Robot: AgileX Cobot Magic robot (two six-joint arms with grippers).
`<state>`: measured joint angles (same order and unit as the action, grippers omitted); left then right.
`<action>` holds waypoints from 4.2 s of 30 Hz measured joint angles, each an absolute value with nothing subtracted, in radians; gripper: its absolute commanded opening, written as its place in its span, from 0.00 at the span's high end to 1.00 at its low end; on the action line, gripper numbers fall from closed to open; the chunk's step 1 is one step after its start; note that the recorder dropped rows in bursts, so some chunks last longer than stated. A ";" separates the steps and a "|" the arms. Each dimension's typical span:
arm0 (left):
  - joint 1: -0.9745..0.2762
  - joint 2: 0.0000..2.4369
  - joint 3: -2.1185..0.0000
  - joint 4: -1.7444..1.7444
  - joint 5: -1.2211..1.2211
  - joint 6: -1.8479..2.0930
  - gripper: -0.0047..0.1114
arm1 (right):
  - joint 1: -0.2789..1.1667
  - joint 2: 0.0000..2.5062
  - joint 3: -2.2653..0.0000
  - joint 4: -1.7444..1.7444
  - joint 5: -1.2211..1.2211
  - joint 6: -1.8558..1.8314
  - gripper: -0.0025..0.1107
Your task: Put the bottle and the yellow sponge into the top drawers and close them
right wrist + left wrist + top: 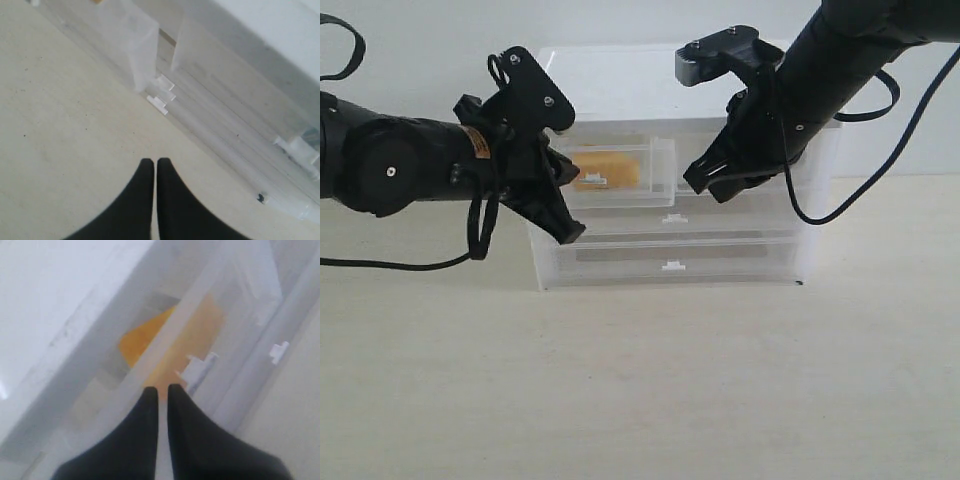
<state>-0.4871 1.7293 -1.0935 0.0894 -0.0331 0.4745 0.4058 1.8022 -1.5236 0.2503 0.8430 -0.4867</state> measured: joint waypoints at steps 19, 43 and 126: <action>-0.453 1.855 -1.226 0.096 0.036 0.473 0.92 | 0.406 1.802 -1.524 0.250 0.852 -0.487 0.98; -0.310 1.165 -0.953 0.037 0.655 0.277 0.92 | 0.404 1.253 -1.170 -0.433 0.844 0.155 0.98; -0.100 0.003 -0.007 -0.053 0.265 0.037 0.92 | 0.400 0.007 -0.365 -0.415 0.325 0.343 0.98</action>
<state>-0.1000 0.0034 -0.0071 -0.0528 0.2647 0.0369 0.4003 0.0068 -0.3653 -0.4154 0.3252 0.3430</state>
